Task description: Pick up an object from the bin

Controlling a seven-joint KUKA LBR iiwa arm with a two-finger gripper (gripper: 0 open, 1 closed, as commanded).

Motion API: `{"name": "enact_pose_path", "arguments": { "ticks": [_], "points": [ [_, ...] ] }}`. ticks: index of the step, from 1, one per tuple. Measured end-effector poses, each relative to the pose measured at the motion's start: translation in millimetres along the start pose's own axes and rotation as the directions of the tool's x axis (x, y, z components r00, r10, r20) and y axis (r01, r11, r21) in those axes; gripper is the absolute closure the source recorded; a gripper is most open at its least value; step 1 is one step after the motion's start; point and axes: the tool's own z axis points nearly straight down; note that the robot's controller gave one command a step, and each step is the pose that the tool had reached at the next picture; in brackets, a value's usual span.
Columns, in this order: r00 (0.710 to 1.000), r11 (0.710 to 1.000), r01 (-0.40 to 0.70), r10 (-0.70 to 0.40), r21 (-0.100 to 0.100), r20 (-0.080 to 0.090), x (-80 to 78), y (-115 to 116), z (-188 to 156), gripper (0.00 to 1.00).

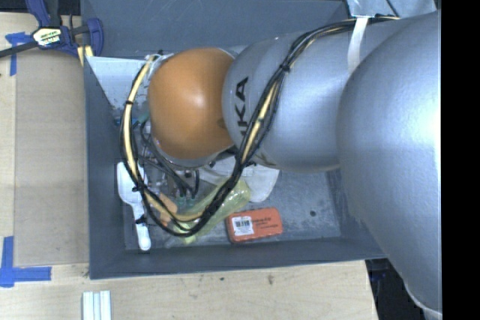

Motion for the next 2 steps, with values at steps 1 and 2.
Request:
{"name": "enact_pose_path", "arguments": {
  "ticks": [1, 2],
  "points": [
    [0.997, 0.997, 0.075, -0.075, 0.002, -0.003, -10.3, -5, -59, 0.0],
    [0.996, 0.996, 0.091, -0.091, -0.003, 0.011, -26.1, -60, -30, 0.0]
  ]
}}
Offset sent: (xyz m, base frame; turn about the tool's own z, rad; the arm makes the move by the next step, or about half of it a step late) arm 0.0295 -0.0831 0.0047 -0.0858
